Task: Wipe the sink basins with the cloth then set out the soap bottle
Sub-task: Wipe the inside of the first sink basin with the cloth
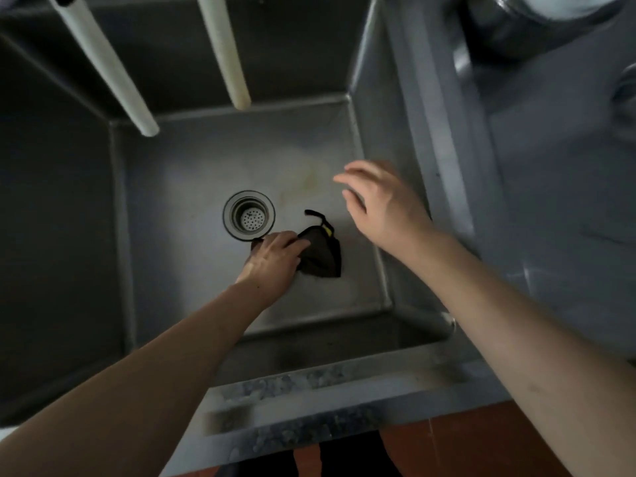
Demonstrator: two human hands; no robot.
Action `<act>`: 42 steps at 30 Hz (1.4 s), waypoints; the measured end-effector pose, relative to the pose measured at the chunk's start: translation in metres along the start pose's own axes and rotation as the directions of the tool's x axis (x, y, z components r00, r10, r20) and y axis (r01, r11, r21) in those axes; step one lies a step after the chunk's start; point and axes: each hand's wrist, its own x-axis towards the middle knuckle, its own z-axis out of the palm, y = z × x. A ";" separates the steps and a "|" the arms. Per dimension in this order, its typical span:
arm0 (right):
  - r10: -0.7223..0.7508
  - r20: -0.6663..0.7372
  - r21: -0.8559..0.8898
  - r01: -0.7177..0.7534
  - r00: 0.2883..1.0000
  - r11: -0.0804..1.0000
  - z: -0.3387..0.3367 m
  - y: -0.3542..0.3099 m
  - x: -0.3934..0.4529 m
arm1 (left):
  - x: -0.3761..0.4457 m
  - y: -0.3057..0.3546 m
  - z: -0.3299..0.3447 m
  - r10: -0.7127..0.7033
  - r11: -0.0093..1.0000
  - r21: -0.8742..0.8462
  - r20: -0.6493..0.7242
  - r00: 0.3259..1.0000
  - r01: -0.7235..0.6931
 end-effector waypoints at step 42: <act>-0.073 -0.253 -0.278 0.000 0.965 0.961 -0.030 0.029 0.015 | 0.005 -0.069 0.065 0.750 0.632 -0.005 0.255 0.611 -0.775</act>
